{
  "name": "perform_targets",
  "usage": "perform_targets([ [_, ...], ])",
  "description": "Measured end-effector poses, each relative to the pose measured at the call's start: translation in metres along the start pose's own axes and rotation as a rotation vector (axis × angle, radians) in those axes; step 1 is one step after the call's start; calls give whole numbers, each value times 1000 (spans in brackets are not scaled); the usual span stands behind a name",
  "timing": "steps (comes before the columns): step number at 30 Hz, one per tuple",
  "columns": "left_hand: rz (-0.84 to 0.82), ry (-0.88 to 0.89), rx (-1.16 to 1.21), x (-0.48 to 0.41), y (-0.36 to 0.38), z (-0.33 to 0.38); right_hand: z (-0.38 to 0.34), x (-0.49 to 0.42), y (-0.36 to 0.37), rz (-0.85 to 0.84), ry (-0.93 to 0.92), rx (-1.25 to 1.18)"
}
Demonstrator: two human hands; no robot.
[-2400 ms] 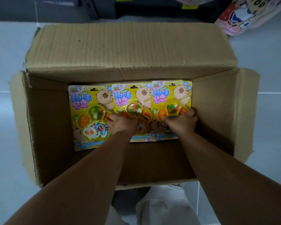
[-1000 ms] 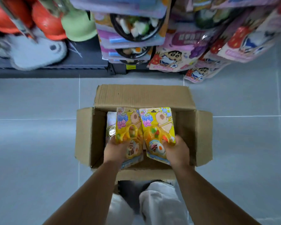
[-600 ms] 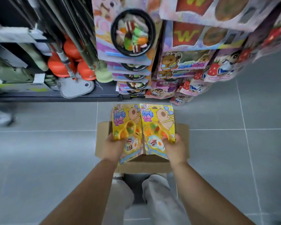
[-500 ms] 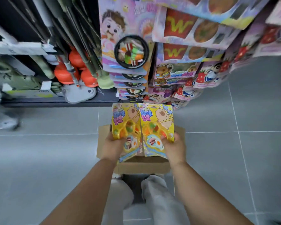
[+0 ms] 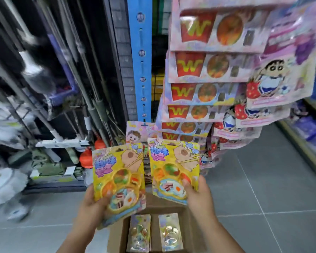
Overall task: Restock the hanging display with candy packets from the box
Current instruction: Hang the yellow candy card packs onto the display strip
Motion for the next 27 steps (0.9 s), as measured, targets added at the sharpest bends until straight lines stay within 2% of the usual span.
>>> perform_targets([
  [3, 27, 40, 52, 7, -5, 33, -33, -6, -5, 5, -54, 17],
  [10, -29, 179, 105, 29, -5, 84, -81, -18, -8, -6, -144, 92],
  [18, 15, 153, 141, -2, -15, 93, -97, -29, 23, -35, -125, 153],
  [27, -191, 131, 34, -81, -48, 115, -112, -52, 91, 1, -41, 153],
])
Point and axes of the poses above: each hand's wrist, its own x-axis away from the middle knuckle, its own y-axis out of the palm, z = x × y, the point moved 3 cm from there along -x, towards the middle knuckle, and after that the axes turned 3 degrees about z, right-handed, at the moved point
